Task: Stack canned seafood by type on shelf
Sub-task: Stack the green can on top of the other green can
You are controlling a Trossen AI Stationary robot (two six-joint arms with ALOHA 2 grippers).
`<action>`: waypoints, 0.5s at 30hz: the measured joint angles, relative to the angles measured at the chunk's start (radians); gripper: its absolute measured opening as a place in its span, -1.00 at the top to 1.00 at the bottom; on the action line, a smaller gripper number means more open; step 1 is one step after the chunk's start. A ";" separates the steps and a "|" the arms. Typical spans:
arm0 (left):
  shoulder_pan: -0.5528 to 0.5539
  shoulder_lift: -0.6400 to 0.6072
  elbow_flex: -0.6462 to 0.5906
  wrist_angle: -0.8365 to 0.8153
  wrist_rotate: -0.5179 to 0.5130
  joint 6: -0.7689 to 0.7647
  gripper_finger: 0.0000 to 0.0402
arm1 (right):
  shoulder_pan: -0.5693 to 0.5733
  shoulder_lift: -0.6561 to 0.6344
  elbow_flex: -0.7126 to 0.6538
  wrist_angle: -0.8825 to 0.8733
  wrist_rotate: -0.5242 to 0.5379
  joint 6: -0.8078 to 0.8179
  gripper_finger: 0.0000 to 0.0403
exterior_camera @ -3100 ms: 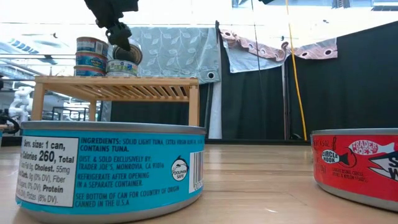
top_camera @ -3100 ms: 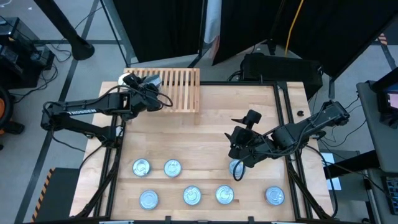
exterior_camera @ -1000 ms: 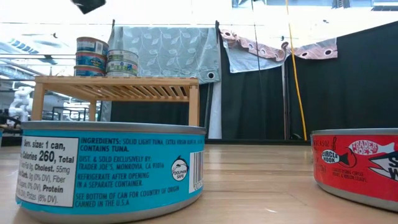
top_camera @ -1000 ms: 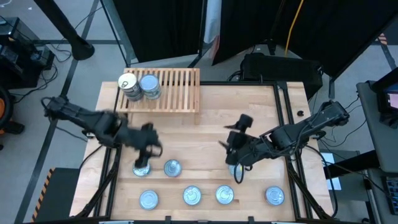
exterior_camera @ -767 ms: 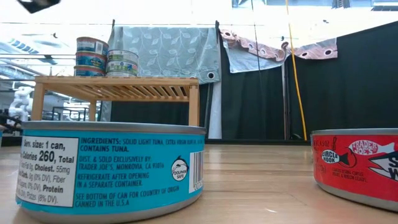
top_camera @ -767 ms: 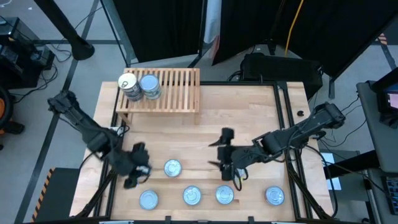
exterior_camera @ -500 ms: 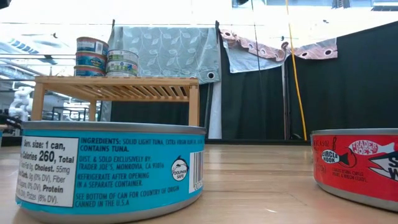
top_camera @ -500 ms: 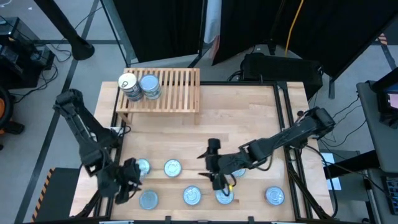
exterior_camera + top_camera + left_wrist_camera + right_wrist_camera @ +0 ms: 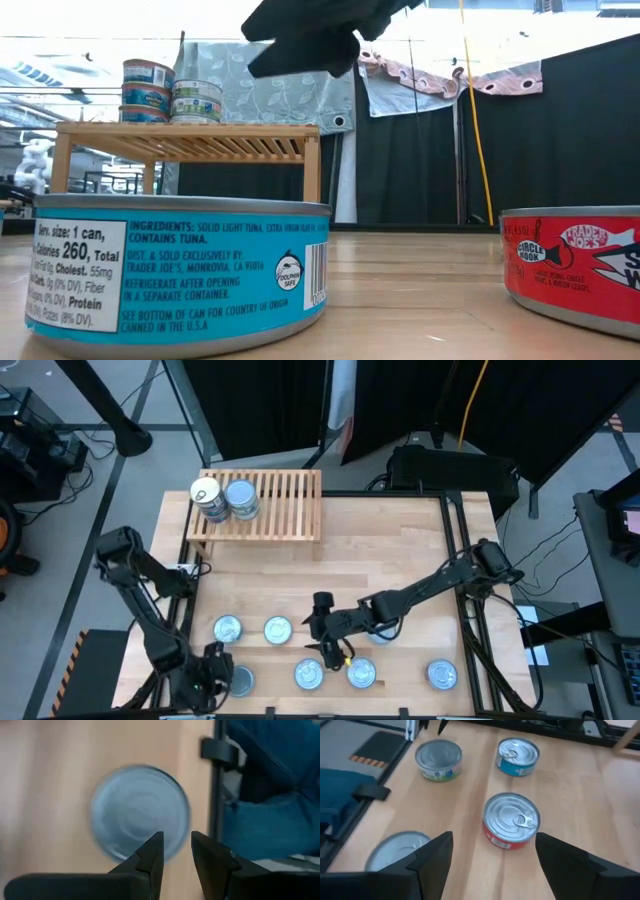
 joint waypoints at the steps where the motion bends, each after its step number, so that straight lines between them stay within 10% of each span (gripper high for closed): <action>1: -0.001 0.014 0.000 0.018 0.017 -0.016 0.48 | -0.003 0.000 0.000 0.008 -0.013 0.000 -0.33; 15: -0.018 0.125 0.005 0.016 0.000 -0.074 0.48 | -0.024 0.000 0.000 0.104 -0.113 -0.024 0.18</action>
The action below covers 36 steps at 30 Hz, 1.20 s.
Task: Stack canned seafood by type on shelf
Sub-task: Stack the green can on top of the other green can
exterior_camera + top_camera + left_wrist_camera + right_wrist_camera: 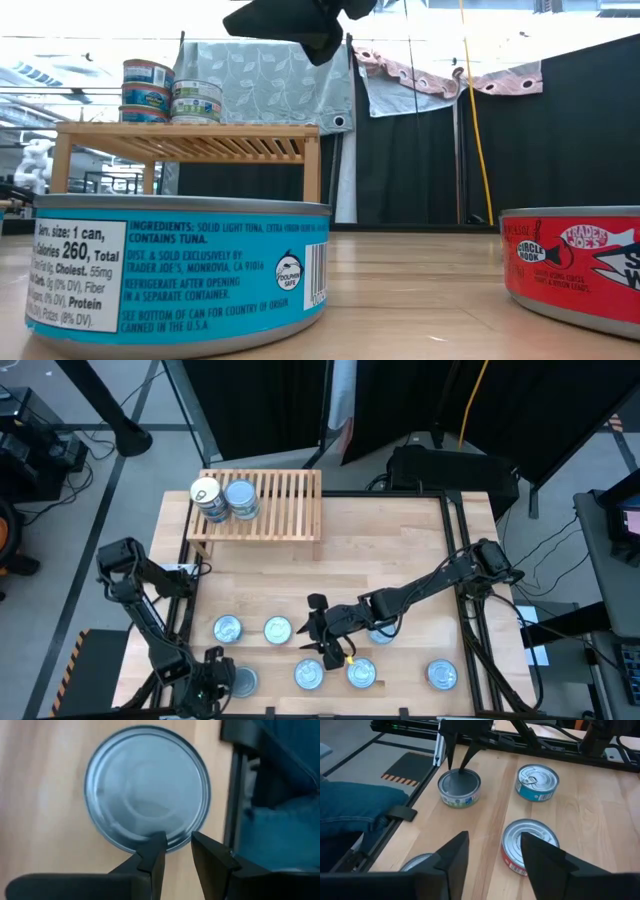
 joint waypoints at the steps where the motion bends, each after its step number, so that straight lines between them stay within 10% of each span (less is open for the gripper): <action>1: 0.000 0.001 0.000 -0.003 -0.025 0.008 0.48 | -0.002 0.000 0.000 0.000 0.000 0.000 0.20; 11: 0.079 0.004 -0.008 -0.271 -0.361 0.047 0.48 | -0.031 0.000 0.000 -0.001 0.004 0.006 0.36; 36: 0.081 0.029 -0.034 -0.255 -0.379 0.053 0.48 | -0.068 0.166 0.001 0.245 -0.020 0.060 0.98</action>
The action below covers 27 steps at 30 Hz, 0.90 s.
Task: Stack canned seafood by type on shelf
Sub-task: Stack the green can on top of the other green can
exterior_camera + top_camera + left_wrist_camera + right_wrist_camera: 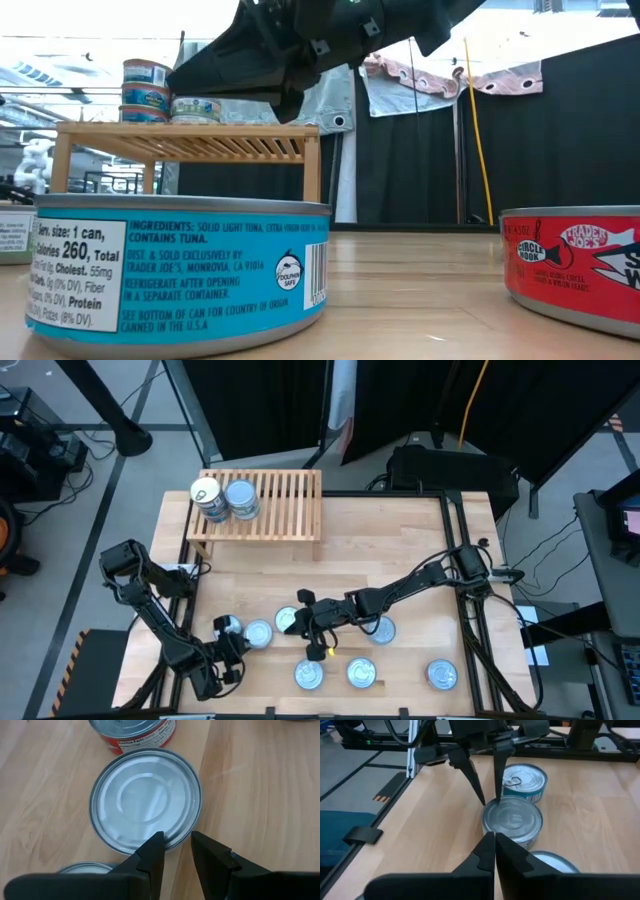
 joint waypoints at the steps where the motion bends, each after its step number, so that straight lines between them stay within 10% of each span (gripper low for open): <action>1: -0.007 0.000 0.000 0.006 -0.005 -0.002 0.48 | -0.001 0.000 0.000 0.002 0.001 0.000 0.98; 27: -0.149 0.071 0.001 0.077 -0.070 -0.055 0.98 | -0.005 0.010 0.000 -0.006 0.002 0.000 1.00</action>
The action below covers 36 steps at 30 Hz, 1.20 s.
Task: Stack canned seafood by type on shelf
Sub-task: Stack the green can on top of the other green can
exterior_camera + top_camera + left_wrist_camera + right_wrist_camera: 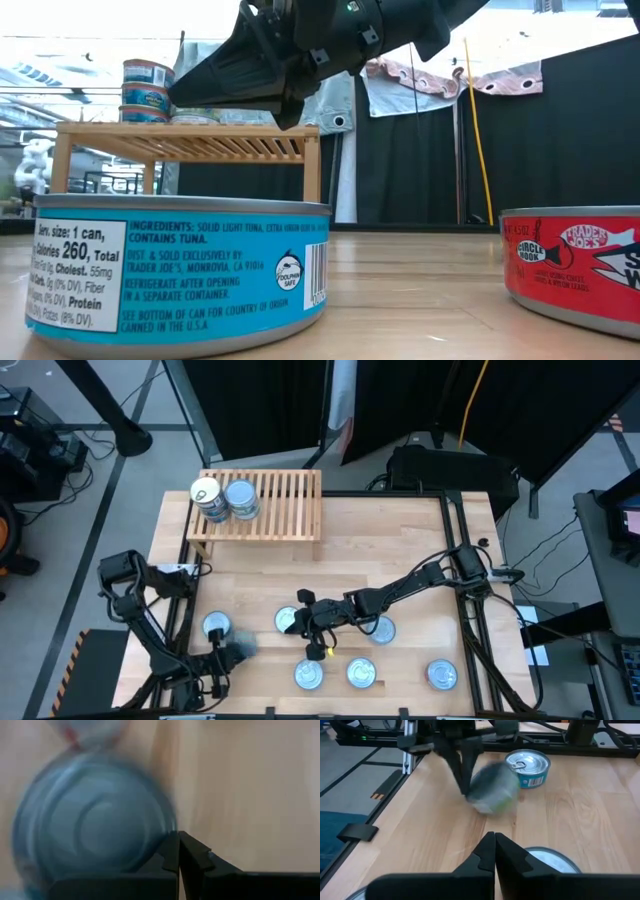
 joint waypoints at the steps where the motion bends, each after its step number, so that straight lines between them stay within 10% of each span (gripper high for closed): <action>1: -0.002 0.011 -0.005 -0.005 0.025 0.000 0.98 | 0.000 0.000 0.000 -0.001 0.000 0.000 1.00; 24: 0.002 -0.161 0.010 0.001 -0.038 -0.024 0.89 | 0.000 -0.005 0.000 -0.097 -0.005 -0.004 1.00; 36: 0.189 -0.171 0.011 0.243 -0.076 0.504 -0.55 | 0.000 -0.199 0.000 -0.482 0.000 0.037 1.00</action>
